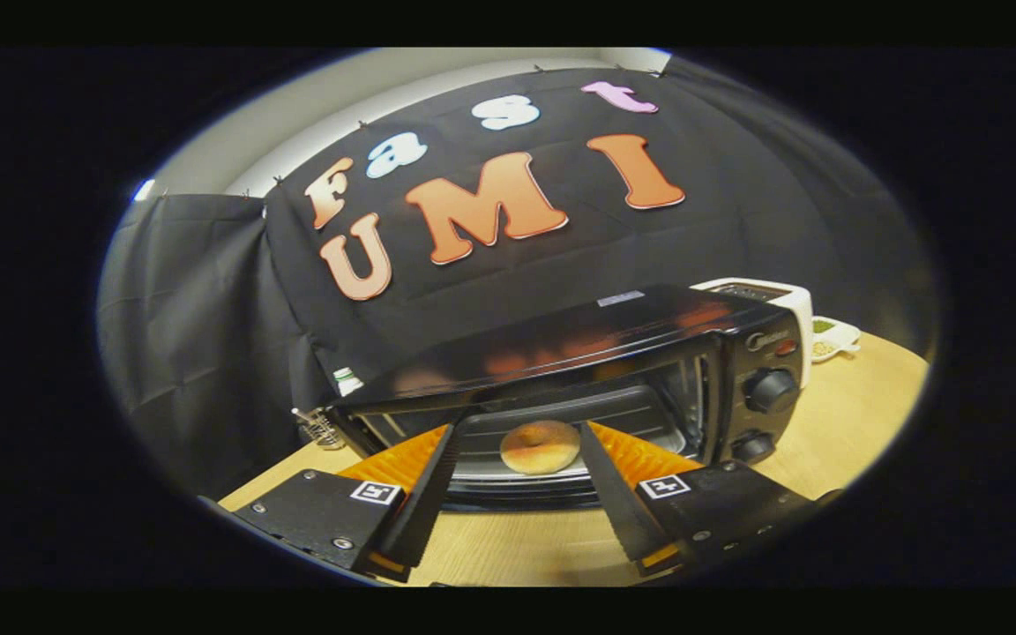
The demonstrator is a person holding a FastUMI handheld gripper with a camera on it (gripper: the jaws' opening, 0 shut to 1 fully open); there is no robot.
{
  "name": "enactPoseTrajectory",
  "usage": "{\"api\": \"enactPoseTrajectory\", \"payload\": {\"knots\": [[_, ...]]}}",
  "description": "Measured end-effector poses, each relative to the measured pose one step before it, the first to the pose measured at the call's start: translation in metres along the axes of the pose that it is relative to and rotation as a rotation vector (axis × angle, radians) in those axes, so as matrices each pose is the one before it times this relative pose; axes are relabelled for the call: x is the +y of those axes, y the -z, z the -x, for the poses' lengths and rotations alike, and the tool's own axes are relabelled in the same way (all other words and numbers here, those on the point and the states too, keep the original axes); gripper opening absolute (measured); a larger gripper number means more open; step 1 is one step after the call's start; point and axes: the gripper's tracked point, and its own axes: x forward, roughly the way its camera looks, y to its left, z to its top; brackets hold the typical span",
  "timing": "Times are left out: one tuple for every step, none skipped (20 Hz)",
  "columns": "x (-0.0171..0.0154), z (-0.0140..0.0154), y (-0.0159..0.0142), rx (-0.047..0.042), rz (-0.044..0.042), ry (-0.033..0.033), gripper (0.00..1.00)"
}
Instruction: Open the toaster oven, put the food inside, and close the toaster oven door.
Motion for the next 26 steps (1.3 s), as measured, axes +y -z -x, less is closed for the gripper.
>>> {"api": "enactPoseTrajectory", "payload": {"knots": [[-0.00028, 0.01265, 0.00296, 0.00245, 0.0113, 0.00265, 0.83], [0.0007, 0.01094, 0.00258, 0.0056, 0.01766, -0.00484, 0.83], [-0.00174, 0.01095, 0.00694, 0.018, 0.01978, 0.00871, 0.83], [-0.002, 0.01153, 0.00977, 0.02362, 0.0243, 0.00135, 0.83], [0.00292, 0.01142, 0.008, 0.01283, 0.02243, -0.00569, 0.83], [0.00193, 0.01098, 0.00832, 0.01311, 0.02426, -0.01137, 0.83], [0.00174, 0.00865, 0.00748, 0.01334, 0.017, -0.00678, 0.83], [0.00118, 0.00913, 0.0085, 0.01719, 0.01421, -0.00808, 0.83], [0.00032, 0.00731, 0.00735, 0.01627, 0.00312, -0.00287, 0.83], [-0.0005, 0.00626, 0.00932, 0.02829, -0.00607, 0.00234, 0.83], [0.0001, 0.00703, 0.01358, 0.03792, -0.02136, -0.00232, 0.83], [0.00226, 0.00524, 0.0093, 0.02604, -0.01511, -0.01049, 0.83], [0.00076, 0.00396, 0.00976, 0.01872, -0.00757, 0.00082, 0.83], [-0.00322, 0.00289, 0.00871, 0.01569, 0.00377, 0.00884, 0.83], [-0.00428, 0.0024, 0.00824, 0.01249, 0.00548, 0.01513, 0.83], [-0.00399, 0.00209, 0.00654, 0.00787, -0.0001, 0.0109, 0.83], [-0.00494, 0.00155, 0.00943, 0.01868, -0.00784, 0.01317, 0.83], [-0.00333, 0.00022, 0.00741, 0.01876, -0.00851, 0.00581, 0.83], [-0.00184, 0.00032, 0.00575, 0.01742, -0.00732, 0.00596, 0.83], [-0.00256, -0.00195, 0.00474, 0.0164, 0.00034, 0.00713, 0.83], [-0.00464, -0.0004, 0.00595, 0.02043, -0.0015, 0.01131, 0.83], [-0.00264, -0.001, 0.00207, 0.0112, -0.00594, 0.00221, 0.83], [0.00048, -0.00249, 0.00238, 0.01029, -0.00377, -0.00065, 0.83], [0.00071, -0.00233, 0.0015, 0.00991, 0.00363, -0.00051, 0.83], [0.001, -0.00223, -0.0004, 0.00459, 0.0067, 0.00145, 0.83], [0.00065, -0.00218, -0.00098, 0.0001, 0.00688, 0.0016, 0.83]]}}
